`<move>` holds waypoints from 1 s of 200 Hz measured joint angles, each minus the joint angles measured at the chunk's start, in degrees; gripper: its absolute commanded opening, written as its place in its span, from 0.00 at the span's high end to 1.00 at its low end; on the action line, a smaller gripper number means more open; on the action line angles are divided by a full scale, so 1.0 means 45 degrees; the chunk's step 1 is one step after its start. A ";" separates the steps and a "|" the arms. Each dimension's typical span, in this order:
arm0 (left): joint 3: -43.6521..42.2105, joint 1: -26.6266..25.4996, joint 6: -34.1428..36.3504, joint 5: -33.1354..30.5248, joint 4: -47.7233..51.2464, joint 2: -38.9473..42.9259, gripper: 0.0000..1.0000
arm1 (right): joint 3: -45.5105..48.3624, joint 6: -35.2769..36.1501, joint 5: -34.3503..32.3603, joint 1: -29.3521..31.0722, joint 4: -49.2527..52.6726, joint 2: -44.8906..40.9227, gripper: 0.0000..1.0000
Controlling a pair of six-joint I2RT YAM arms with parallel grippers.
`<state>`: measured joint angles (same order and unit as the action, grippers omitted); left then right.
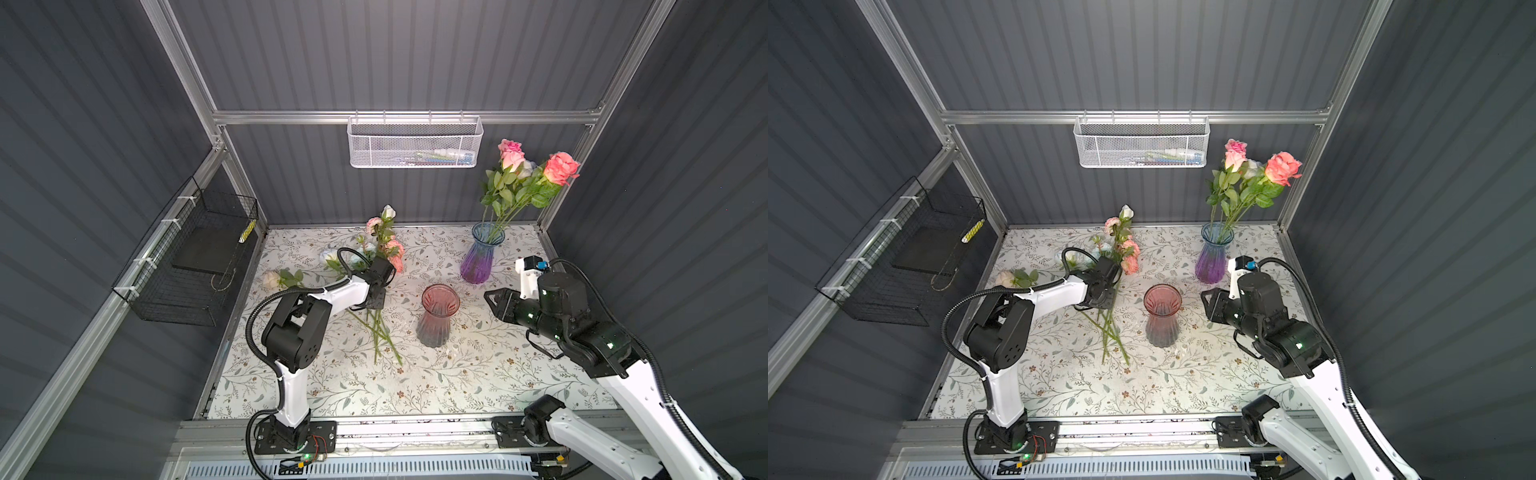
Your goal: Arrange the flowers into the vase
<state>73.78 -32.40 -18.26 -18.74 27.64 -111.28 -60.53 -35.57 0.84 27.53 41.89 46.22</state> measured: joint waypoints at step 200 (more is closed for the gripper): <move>-0.2618 0.0112 -0.0311 0.2676 0.2064 0.9549 1.00 | -0.0442 0.0107 0.0738 0.0005 -0.0908 0.0423 0.62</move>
<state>62.00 -31.90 -19.66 -6.70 36.93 -68.31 -62.52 -35.09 4.16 27.55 37.80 48.12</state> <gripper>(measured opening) 0.063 0.381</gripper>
